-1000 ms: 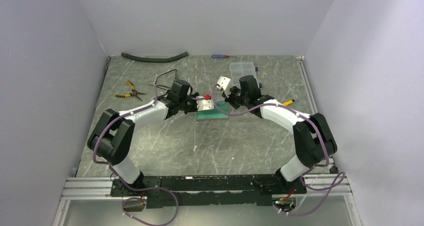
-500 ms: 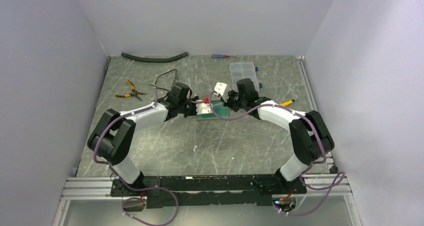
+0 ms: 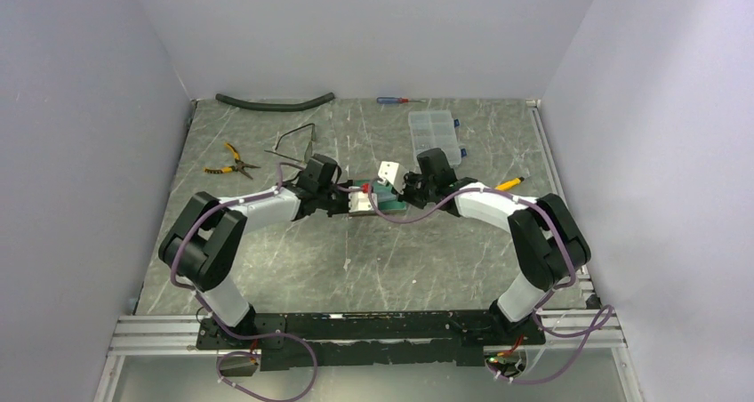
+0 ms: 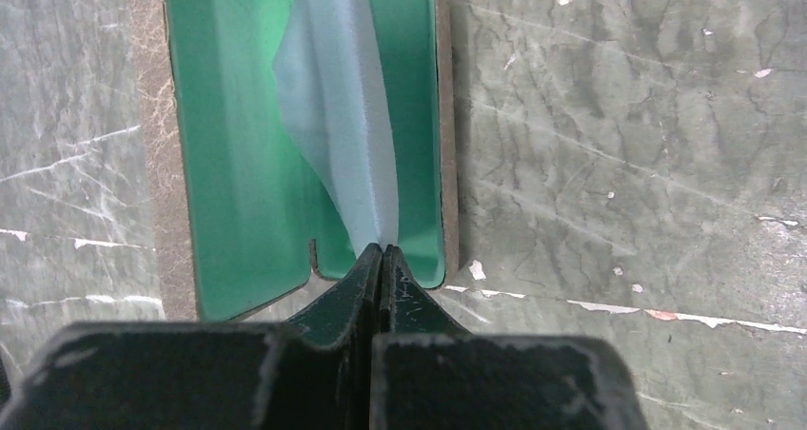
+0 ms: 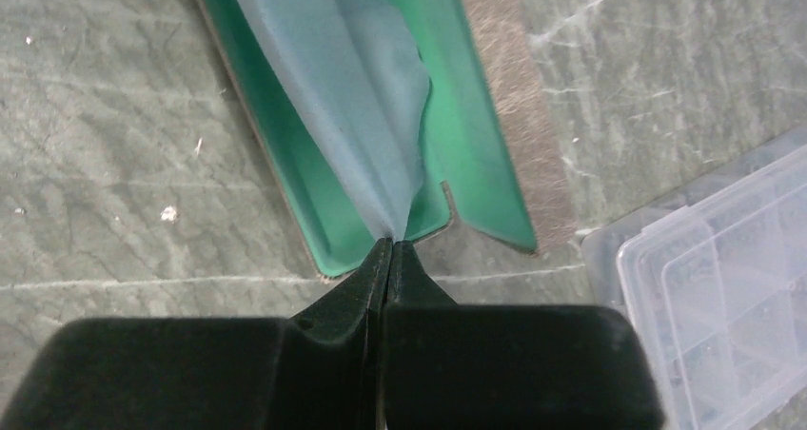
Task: Organize the sunglasses
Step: Place the glasses cleaning cloth in the sunglasses case.
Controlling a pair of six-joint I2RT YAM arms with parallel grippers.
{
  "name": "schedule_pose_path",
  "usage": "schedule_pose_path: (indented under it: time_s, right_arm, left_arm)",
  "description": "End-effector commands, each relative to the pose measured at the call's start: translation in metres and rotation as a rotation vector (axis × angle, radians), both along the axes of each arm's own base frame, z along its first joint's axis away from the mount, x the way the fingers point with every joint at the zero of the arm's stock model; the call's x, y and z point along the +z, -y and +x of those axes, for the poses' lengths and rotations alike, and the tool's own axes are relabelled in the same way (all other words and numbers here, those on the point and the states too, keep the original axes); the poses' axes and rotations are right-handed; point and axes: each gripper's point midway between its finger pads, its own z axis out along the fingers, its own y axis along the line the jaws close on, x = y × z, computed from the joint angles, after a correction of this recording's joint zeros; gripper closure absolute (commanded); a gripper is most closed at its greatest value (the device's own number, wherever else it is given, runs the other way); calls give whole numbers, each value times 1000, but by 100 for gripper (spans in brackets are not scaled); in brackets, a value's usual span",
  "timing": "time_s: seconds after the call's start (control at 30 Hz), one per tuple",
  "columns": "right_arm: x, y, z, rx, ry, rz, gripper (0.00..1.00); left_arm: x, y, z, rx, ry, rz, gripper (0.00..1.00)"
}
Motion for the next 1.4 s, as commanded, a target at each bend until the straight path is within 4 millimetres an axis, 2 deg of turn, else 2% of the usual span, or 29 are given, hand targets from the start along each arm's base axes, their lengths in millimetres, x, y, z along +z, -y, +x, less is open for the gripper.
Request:
schedule_pose_path:
  time_s: [0.0, 0.2, 0.6, 0.8, 1.03, 1.3, 1.37]
  right_arm:
    - [-5, 9, -6, 29, 10, -53, 100]
    - [-11, 7, -6, 27, -3, -57, 100]
    - [-21, -1, -8, 17, -31, -50, 100]
    - [-23, -1, -4, -12, -30, -50, 100]
    - [-23, 1, 2, -57, -32, -47, 100]
    - [-25, 2, 0, -48, -32, -53, 100]
    - [-24, 2, -1, -45, -32, -49, 97]
  left_arm:
    - [-9, 2, -3, -34, 0, 7, 97]
    - [-11, 6, 3, -52, 31, 6, 97]
    - [-16, -3, 4, -63, 64, 59, 97]
    - [-24, -4, 1, -76, 52, 62, 97]
    - [-21, 0, 9, -54, 71, 45, 97]
    - [-29, -1, 0, -77, 49, 57, 97]
    - [-31, -2, -2, -80, 44, 61, 97]
